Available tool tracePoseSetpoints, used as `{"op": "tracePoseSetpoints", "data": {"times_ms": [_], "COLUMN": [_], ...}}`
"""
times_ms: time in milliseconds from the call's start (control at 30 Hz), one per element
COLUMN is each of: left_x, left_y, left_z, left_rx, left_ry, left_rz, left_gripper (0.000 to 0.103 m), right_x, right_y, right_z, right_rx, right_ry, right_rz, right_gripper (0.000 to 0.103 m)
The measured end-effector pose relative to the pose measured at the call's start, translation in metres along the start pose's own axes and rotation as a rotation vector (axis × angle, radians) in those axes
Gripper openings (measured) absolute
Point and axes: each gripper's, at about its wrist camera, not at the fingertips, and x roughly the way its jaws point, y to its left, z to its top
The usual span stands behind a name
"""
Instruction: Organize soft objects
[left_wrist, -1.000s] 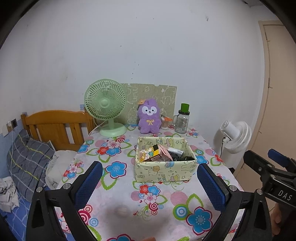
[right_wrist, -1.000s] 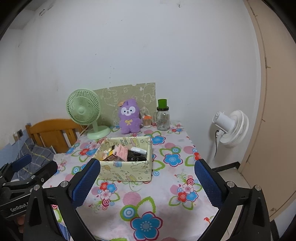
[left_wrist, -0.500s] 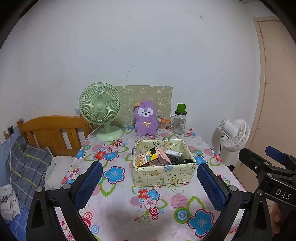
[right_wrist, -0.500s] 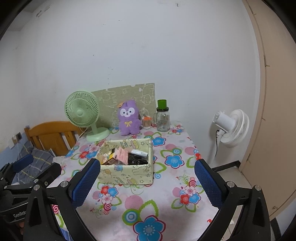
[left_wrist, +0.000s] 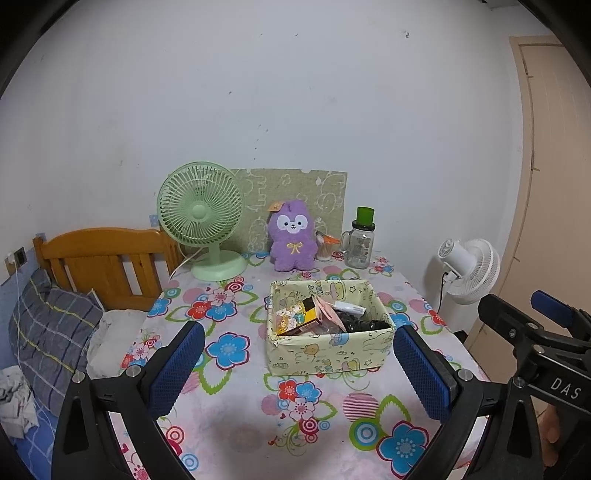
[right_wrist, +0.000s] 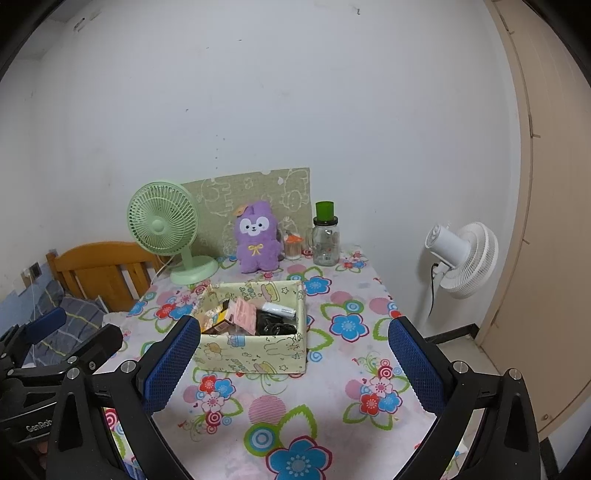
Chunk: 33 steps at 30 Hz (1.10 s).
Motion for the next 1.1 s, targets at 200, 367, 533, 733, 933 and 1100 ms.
{"op": "tracePoseSetpoints", "data": {"times_ms": [200, 367, 533, 733, 933, 1100], "left_x": [-0.0004, -0.0024, -0.0046, -0.006, -0.0056, -0.0059], "left_y": [0.0008, 0.0014, 0.0024, 0.0039, 0.0049, 0.0054], "left_z": [0.0002, 0.0015, 0.0012, 0.001, 0.0003, 0.0], "left_rx": [-0.001, -0.003, -0.006, -0.015, -0.026, -0.028], "left_ry": [-0.001, -0.008, -0.014, -0.018, -0.017, -0.018], "left_rz": [0.002, 0.009, 0.011, 0.019, 0.03, 0.038], "left_gripper": [0.103, 0.103, 0.103, 0.103, 0.103, 0.103], "right_x": [0.0004, 0.0002, -0.0003, 0.0005, 0.0006, 0.0017], "right_y": [-0.0003, 0.0004, 0.0011, 0.0027, 0.0037, 0.0041], "right_z": [-0.0007, -0.0005, -0.001, -0.0004, 0.0014, 0.001], "right_rx": [-0.001, -0.003, -0.009, -0.013, -0.02, -0.021], "right_ry": [0.0, 0.0, -0.007, -0.007, -0.012, -0.009], "right_rz": [0.004, 0.006, 0.01, 0.016, 0.025, 0.034], "right_gripper": [0.103, 0.103, 0.103, 0.103, 0.103, 0.103]}}
